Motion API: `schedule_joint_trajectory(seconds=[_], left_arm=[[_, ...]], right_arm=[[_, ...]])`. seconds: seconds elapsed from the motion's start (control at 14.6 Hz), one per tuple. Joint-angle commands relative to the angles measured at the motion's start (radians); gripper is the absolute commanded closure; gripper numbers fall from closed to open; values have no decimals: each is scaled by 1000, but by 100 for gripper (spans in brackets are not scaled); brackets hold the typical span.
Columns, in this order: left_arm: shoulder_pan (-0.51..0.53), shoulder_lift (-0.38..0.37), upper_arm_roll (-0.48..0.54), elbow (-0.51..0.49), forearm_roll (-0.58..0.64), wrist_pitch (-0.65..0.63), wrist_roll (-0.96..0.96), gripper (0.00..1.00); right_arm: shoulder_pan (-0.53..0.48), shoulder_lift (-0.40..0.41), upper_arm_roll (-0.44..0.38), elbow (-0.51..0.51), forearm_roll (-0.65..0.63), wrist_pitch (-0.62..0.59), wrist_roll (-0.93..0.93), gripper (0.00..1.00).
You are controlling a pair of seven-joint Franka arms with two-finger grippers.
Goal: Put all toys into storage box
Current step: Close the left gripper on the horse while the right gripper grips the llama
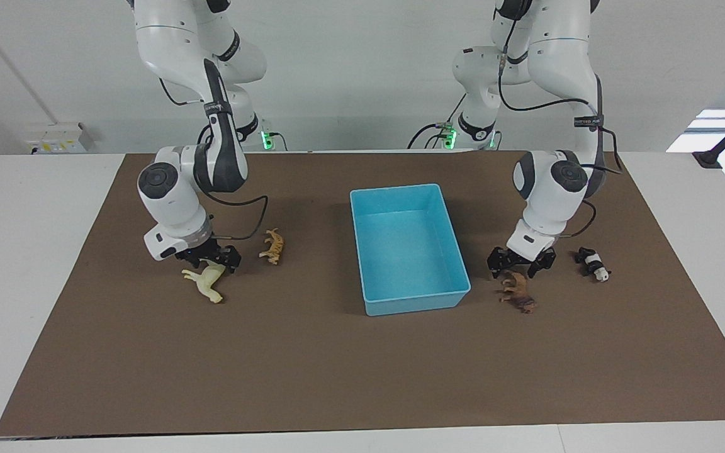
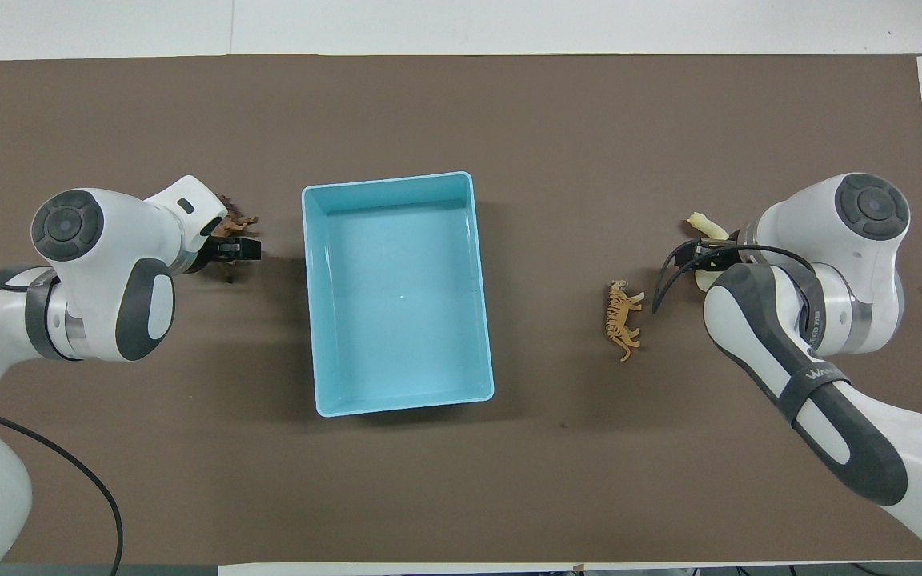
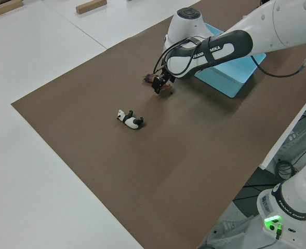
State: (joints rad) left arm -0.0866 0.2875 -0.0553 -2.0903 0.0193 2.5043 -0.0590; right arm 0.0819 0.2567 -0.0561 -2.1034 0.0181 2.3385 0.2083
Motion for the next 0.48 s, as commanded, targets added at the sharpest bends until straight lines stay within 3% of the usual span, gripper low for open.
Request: schedule_joint_trajectory(seconds=[0.0,0.07,0.14,0.34,0.41], left_arm=[[1,30,5,42,21,11,13,0],[-1,32,5,36,21,11,11,0],[-2,30,5,33,21,11,10,0],[-12,27,5,13,21,4,-4,2],[-13,29,5,13,21,5,-27,14]], right_arm=[[-16,-2,9,-4,-10,16,14,53],[-24,-2,9,0,-10,12,8,92],[-30,-2,9,6,-12,2,-4,100],[-37,-4,9,49,-10,-48,-87,100],[-36,-5,10,92,-7,-101,-87,100]])
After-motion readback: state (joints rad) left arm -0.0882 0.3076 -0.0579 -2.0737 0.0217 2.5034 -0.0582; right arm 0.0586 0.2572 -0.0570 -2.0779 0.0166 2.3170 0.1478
